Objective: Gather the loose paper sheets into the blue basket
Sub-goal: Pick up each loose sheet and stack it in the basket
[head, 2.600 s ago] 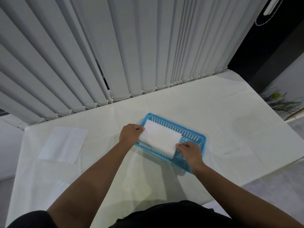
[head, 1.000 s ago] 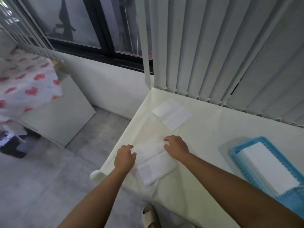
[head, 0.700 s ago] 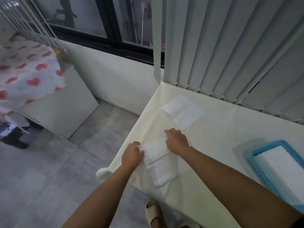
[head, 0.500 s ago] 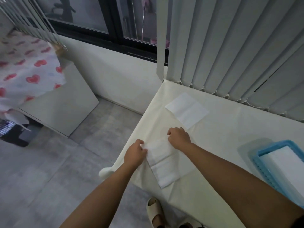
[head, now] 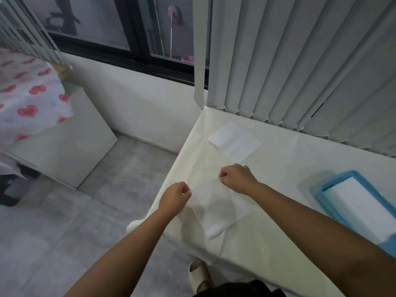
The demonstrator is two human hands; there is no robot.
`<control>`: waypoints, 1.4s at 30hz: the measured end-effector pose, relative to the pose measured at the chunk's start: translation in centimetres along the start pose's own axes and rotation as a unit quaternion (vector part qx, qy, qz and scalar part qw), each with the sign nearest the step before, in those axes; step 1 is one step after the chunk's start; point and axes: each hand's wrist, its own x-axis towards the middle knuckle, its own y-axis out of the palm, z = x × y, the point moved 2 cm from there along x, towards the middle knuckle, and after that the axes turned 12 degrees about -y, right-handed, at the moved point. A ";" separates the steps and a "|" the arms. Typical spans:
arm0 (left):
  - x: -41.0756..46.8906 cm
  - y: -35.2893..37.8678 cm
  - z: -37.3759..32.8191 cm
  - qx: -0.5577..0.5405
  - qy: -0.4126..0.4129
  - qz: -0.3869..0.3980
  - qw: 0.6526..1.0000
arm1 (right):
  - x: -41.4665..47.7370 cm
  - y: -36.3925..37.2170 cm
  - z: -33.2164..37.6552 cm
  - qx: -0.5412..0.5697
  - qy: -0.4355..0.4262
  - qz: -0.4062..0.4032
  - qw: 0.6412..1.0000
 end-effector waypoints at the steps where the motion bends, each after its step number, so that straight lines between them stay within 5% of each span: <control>1: -0.4 -0.1 -0.2 0.005 0.015 0.004 1.000 | -0.6 -0.1 -0.1 -0.039 -0.018 -0.012 0.999; 9: -3.2 1.4 -1.1 0.071 0.138 0.125 0.980 | -6.6 2.8 -1.8 -0.134 -0.048 -0.006 0.990; 15: -4.6 2.8 -1.8 0.115 0.100 0.220 0.964 | -9.6 5.2 -3.2 -0.149 -0.034 -0.010 0.988; 24: -3.6 3.4 -1.5 0.113 0.088 0.032 0.989 | -9.5 6.6 -3.6 -0.156 -0.019 -0.054 0.986; 30: -3.2 4.7 -2.0 0.131 0.074 0.031 0.988 | -8.7 7.9 -3.0 -0.175 -0.012 0.086 0.981; 42: -2.2 4.5 -2.4 0.158 0.069 0.009 0.985 | -9.3 8.9 -4.0 -0.160 0.033 0.075 0.984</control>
